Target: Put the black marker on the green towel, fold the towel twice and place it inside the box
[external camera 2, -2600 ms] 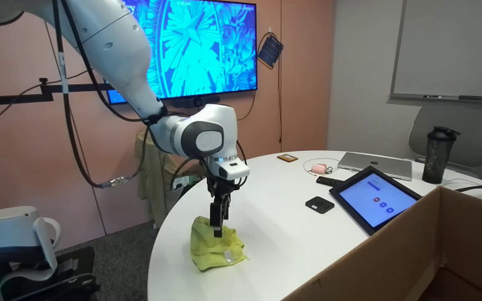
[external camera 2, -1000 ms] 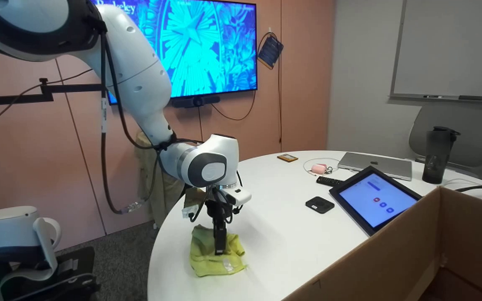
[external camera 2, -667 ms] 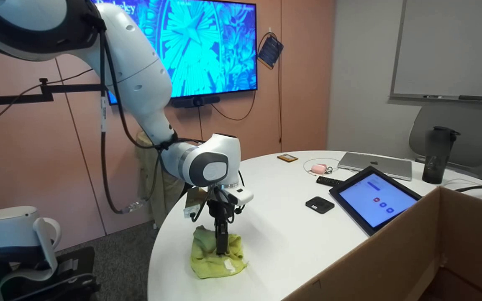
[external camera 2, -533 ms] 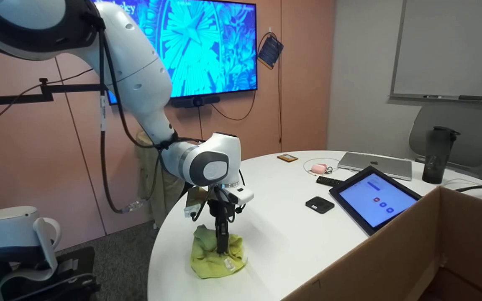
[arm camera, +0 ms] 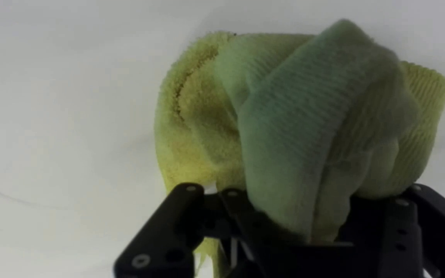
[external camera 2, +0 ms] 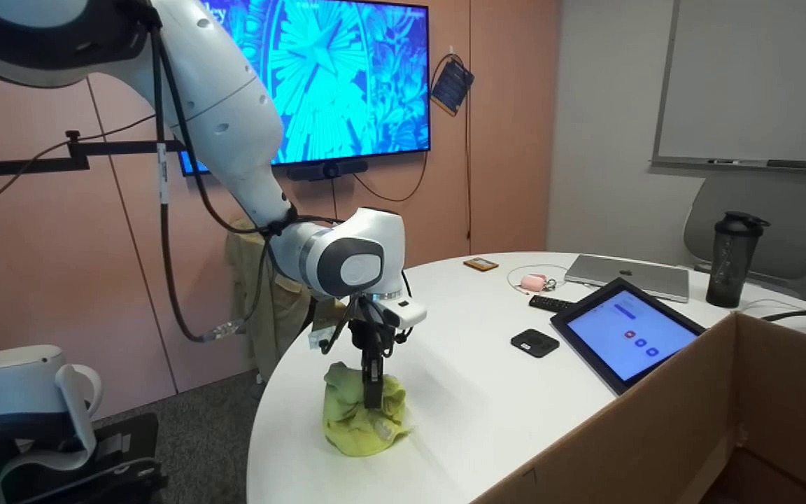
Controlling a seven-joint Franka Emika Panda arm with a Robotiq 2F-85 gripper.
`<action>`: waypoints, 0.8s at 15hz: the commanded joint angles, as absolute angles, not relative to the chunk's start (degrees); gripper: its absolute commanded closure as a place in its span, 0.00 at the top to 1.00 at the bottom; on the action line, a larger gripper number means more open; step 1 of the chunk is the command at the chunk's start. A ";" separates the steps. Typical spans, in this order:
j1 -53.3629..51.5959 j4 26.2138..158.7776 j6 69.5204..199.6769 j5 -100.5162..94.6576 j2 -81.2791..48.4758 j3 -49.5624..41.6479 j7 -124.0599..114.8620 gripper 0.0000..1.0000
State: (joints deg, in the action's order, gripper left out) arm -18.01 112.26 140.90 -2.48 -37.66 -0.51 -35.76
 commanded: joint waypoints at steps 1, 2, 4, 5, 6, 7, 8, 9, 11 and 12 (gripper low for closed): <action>-18.01 114.63 138.81 -1.95 -31.01 -1.24 -36.27 0.01; -18.03 115.05 138.94 -2.60 -29.28 -1.76 -36.56 0.02; -17.49 115.24 138.94 -3.27 -26.25 -2.41 -36.25 0.01; -17.12 114.95 138.52 -3.63 -24.95 -2.75 -35.94 0.01; -16.51 114.56 138.33 -4.08 -23.63 -3.28 -35.71 0.01; -15.91 114.51 138.24 -4.41 -22.12 -3.63 -35.59 0.01; -15.09 114.34 138.18 -4.71 -20.57 -4.03 -35.38 0.01; -14.57 114.09 138.58 -5.54 -19.48 -4.72 -35.94 0.01; -12.55 113.24 139.02 -6.16 -17.42 -5.46 -35.71 0.01; -11.65 112.57 139.37 -7.00 -16.75 -6.18 -36.34 0.01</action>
State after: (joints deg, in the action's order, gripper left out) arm -14.03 112.83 139.02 -5.11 -20.32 -5.22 -35.79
